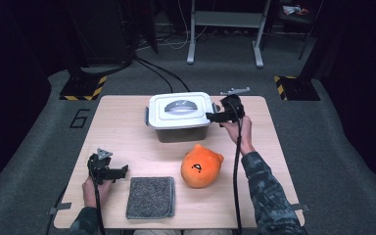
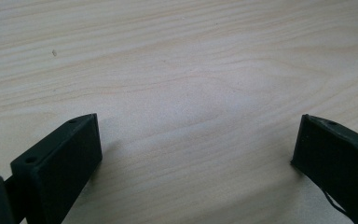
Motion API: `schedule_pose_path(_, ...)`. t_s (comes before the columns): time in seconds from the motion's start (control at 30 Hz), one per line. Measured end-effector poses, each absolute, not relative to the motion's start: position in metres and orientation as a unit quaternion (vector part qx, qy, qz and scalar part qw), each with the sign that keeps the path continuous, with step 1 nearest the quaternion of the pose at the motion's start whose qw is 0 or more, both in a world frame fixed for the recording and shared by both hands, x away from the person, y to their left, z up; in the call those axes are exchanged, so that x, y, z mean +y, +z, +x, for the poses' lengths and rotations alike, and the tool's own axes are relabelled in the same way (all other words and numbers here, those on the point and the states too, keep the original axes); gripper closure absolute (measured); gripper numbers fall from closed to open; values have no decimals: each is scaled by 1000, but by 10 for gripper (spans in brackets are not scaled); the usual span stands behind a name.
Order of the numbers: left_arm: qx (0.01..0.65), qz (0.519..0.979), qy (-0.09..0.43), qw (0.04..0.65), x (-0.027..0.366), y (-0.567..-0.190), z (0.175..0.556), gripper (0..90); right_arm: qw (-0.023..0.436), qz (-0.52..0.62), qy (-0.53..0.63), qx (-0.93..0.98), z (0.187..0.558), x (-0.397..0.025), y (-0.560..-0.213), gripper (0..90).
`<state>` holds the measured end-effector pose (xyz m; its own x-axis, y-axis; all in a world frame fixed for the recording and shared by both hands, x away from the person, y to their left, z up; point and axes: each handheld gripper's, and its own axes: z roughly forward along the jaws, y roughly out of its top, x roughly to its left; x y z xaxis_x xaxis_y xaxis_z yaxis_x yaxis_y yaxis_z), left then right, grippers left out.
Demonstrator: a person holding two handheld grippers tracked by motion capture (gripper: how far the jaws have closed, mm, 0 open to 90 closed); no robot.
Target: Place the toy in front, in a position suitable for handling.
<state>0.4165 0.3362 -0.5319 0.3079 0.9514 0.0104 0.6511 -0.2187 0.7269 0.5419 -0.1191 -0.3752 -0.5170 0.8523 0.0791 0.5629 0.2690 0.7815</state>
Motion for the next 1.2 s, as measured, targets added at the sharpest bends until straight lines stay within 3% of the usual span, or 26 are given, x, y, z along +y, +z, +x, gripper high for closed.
schedule_pose_path(0.17,541,740,237,321,336,-532,417,6,211,466,385,768,512,-156,-383,132)
schedule_pose_path(0.53,541,741,237,321,336,-532,417,6,209,529,358,740,460,-228,-455,132)
schedule_pose_path(0.87,547,737,237,320,335,-532,418,6,229,559,325,728,435,-254,-509,106)
schedule_pose_path(1.2,565,743,202,298,340,-517,429,34,230,571,335,713,430,-262,-526,105)
